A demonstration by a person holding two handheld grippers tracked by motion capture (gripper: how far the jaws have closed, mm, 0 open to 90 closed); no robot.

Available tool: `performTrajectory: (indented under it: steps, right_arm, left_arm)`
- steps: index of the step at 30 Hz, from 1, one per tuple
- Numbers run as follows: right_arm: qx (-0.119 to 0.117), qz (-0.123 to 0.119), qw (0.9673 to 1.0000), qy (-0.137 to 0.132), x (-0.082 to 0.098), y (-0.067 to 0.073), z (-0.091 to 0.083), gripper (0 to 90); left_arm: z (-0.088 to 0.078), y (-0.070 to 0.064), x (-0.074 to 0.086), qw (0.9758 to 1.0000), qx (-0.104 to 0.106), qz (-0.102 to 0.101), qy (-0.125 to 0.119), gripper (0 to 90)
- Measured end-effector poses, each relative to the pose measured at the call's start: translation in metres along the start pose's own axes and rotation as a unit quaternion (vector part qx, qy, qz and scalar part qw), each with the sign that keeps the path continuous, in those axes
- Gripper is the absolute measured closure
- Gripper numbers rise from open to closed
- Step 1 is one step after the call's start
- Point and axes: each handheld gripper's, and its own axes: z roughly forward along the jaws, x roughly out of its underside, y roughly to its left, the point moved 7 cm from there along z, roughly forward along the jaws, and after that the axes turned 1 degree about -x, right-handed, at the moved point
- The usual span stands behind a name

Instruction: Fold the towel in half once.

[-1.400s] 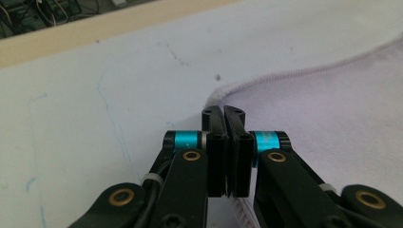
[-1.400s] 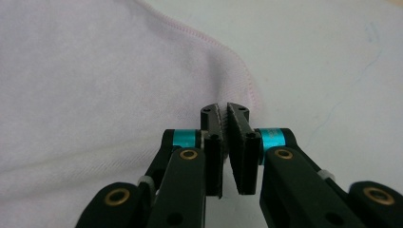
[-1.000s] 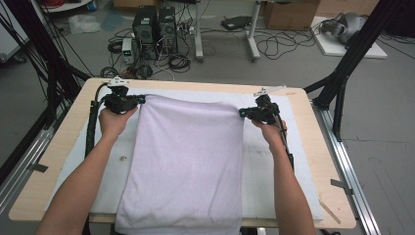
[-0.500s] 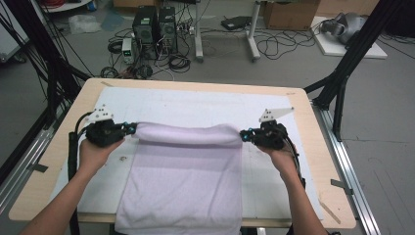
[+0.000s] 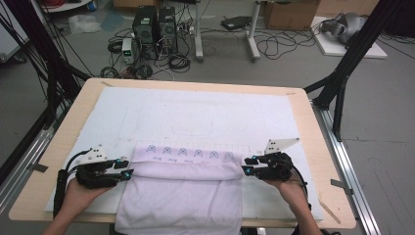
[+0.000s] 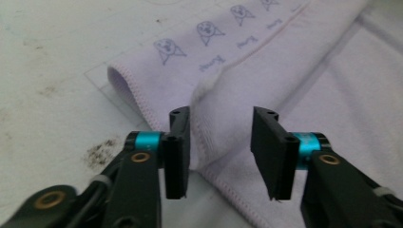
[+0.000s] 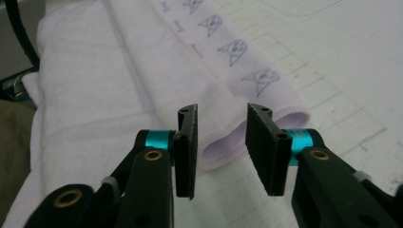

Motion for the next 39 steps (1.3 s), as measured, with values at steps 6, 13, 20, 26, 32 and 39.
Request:
performTrajectory:
  steps: [6, 13, 20, 26, 32, 39]
  right_arm:
    - [-0.007, -0.014, 0.9993, 0.034, -0.009, -0.003, 0.027, 55.6]
    - [-0.025, -0.029, 0.9957, 0.085, 0.003, 0.001, 0.051, 75.1]
    - [-0.032, -0.044, 0.9971, 0.053, -0.005, 0.013, 0.032, 83.7]
    - [-0.063, -0.065, 0.9957, 0.018, -0.001, 0.051, 0.004, 83.0]
    - [-0.091, -0.073, 0.9928, 0.026, 0.016, 0.069, -0.01, 68.4]
    - [-0.036, -0.054, 0.9976, 0.025, -0.003, 0.033, -0.001, 56.8]
  left_arm:
    - [0.024, 0.011, -0.004, 0.9997, 0.004, -0.006, 0.023, 50.7]
    - [0.039, -0.002, 0.004, 0.9977, 0.024, 0.035, 0.053, 86.9]
    - [0.012, -0.005, -0.008, 0.9991, 0.023, 0.033, 0.009, 87.3]
    - [-0.016, -0.028, 0.003, 0.9978, 0.049, 0.044, 0.002, 86.9]
    - [-0.026, -0.045, 0.018, 0.9955, 0.067, 0.06, 0.03, 56.9]
    - [-0.025, -0.034, -0.013, 0.994, 0.099, 0.043, -0.019, 50.7]
